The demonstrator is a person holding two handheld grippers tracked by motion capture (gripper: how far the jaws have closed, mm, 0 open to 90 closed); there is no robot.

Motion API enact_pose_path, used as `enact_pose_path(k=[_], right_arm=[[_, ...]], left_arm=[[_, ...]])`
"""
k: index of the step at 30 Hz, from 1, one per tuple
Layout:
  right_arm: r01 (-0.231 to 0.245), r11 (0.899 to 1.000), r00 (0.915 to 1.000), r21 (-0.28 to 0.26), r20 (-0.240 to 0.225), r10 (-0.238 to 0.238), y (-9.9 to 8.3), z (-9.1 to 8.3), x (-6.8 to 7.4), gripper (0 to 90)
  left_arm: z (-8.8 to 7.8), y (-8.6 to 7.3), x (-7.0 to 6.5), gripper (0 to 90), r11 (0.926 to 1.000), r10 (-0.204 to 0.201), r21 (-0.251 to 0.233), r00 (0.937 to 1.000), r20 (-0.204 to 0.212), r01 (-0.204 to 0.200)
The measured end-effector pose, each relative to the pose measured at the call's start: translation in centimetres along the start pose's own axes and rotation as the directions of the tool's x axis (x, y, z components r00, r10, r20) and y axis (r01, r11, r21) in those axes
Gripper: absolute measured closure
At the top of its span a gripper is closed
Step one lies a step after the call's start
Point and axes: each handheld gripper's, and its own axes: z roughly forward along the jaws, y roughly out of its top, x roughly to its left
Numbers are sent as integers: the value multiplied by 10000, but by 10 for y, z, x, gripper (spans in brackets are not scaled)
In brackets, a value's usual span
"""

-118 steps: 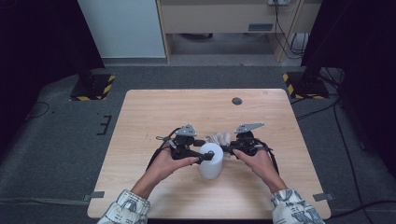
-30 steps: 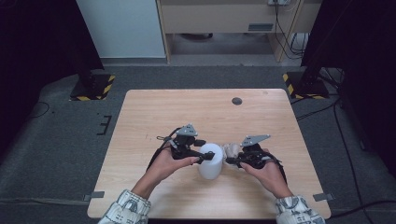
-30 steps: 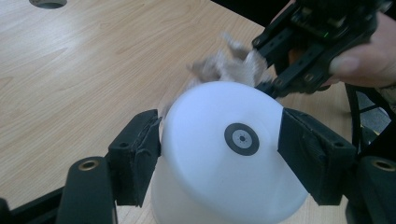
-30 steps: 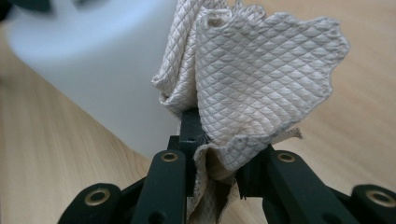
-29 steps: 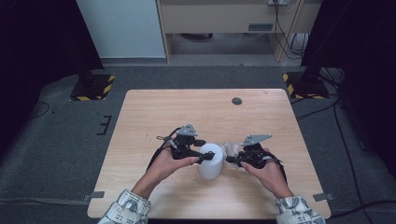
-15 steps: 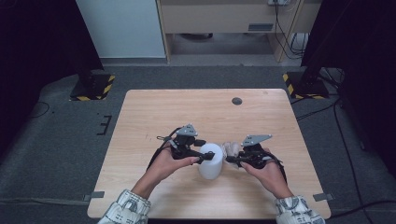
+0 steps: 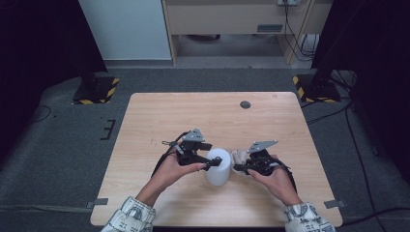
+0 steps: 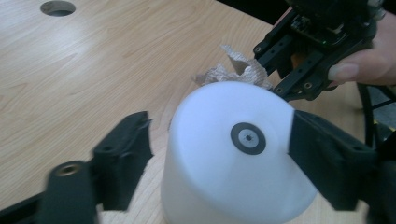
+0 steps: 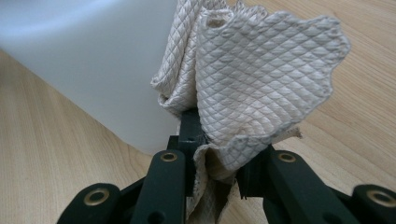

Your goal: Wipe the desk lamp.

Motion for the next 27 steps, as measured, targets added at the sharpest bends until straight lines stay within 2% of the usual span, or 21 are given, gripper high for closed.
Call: enact_pose_path(k=[6, 10, 16, 18, 22, 25, 27], right_arm=[[-45, 10000, 10000, -57, 24, 45, 0, -1, 0, 747], [-59, 10000, 10000, -80, -6, 59, 0, -1, -1, 746], [-122, 9994, 9999, -326, -68, 120, 2, -4, -1, 746], [21, 9989, 10000, -463, -51, -23, 6, -7, 1, 745], [143, 9946, 9998, -1027, -94, -153, 14, -14, 5, 746], [113, 9951, 9997, -979, -194, -133, 15, -13, 4, 746], [130, 9977, 9998, -663, -114, -138, 13, -6, 2, 746]], left_arm=[[-4, 2, -7, 87, 9996, 111, -277, 9999, -16, -111], [3, -2, -14, 65, 9990, 428, 80, 9989, 199, -430], [14, -7, -17, 55, 9944, 915, 549, 9958, -102, -908], [16, -9, -17, 73, 9918, 1089, 695, 9939, -176, -1074], [15, -9, -15, 74, 9915, 1070, 758, 9941, -171, -1054], [15, -9, -14, 75, 9912, 1092, 770, 9939, -134, -1079], [15, -9, -14, 75, 9909, 1104, 791, 9938, -138, -1090]])
